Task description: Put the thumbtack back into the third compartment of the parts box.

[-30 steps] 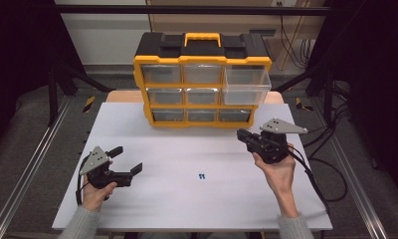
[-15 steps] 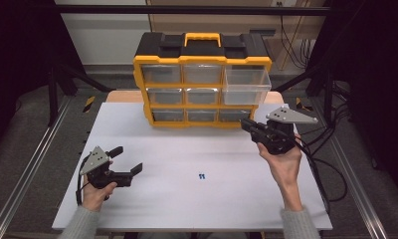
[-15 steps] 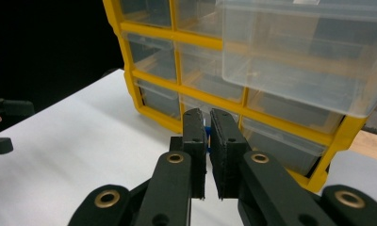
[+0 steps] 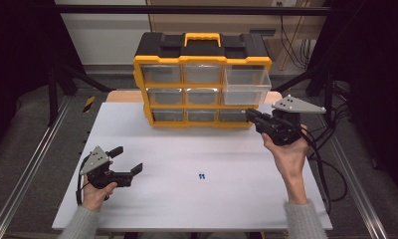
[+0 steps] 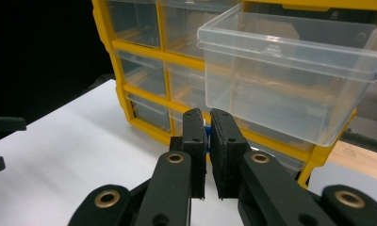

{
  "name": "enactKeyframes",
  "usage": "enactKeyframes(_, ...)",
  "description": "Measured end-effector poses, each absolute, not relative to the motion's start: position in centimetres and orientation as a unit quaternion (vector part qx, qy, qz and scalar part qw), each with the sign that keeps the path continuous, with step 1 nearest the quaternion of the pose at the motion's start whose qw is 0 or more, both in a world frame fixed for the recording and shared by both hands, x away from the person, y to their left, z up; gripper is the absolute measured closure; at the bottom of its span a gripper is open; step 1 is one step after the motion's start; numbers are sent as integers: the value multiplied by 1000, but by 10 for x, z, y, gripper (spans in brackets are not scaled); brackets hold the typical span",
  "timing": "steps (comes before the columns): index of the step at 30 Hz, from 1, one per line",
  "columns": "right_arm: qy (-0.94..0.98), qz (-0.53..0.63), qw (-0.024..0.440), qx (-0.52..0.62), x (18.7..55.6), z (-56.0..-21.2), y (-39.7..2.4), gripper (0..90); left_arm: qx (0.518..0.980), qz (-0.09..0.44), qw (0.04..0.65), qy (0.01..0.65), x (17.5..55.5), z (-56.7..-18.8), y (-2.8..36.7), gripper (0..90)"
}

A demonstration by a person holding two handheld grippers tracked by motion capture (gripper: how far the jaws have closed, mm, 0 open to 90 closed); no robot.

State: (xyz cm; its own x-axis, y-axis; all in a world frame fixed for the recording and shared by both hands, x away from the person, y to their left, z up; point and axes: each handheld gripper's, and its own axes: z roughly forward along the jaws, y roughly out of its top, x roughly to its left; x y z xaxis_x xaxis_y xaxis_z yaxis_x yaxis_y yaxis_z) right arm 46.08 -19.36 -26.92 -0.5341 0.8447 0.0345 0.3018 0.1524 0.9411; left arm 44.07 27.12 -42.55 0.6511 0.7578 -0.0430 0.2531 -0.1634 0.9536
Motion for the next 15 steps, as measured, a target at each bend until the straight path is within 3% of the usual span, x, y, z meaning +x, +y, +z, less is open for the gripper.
enactKeyframes(15, 705, 509, 284, 405, 468, -248, -193, 856, 728, 231, 545, 347, 441, -425, 271, 29)
